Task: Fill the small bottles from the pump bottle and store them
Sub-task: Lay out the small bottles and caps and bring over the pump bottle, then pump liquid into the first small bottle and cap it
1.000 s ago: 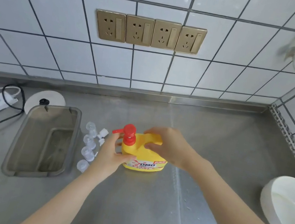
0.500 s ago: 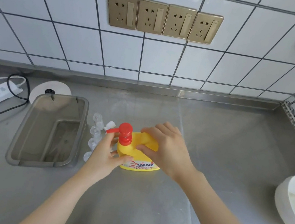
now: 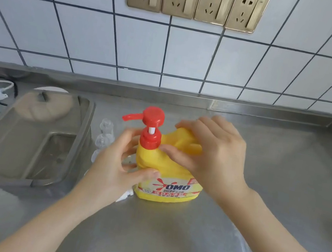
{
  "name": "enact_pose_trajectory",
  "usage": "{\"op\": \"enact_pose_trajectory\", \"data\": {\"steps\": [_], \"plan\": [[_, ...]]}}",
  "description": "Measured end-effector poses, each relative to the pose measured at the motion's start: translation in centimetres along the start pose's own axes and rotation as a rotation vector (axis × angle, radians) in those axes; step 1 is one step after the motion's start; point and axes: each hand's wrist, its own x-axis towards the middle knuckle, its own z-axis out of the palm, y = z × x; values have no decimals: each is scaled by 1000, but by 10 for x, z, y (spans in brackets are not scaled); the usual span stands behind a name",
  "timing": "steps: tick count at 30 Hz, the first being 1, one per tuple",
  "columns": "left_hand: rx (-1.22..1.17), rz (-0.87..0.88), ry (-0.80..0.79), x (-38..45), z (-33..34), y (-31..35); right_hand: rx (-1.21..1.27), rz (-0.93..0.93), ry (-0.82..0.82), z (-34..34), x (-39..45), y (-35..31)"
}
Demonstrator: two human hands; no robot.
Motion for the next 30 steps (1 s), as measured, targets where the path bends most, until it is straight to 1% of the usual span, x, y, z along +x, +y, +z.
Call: {"op": "enact_pose_trajectory", "data": {"steps": [3,4,5,6,8,10,13,15,18,22,25,27,30], "plan": [[38,73,14,-1,1,-1,-104,32,21,2,4,-6],[47,93,12,1,1,-3,-157,91,-25,-1,7,-10],[67,110,14,2,1,-4,-170,175,-122,-7,14,-19],[84,116,11,5,0,-5,-116,262,-248,-13,24,-25],[114,117,2,6,-4,-7,168,351,-455,-26,45,-39],[157,110,3,0,-4,-7,346,344,-549,-35,56,-54],[219,110,51,-22,-3,-6,312,290,-551,-34,55,-64],[299,97,88,-46,-3,-5,288,303,-531,-36,51,-67],[409,88,193,-75,-8,-13,250,329,-555,-42,55,-72],[402,125,343,-100,-17,-36,197,356,-549,-40,61,-75],[385,93,490,-108,-19,-60,215,403,-494,-36,60,-74],[388,42,522,-107,-20,-77,227,418,-465,-33,58,-73],[405,-35,525,-96,-20,-95,208,392,-447,-30,58,-72]]}}
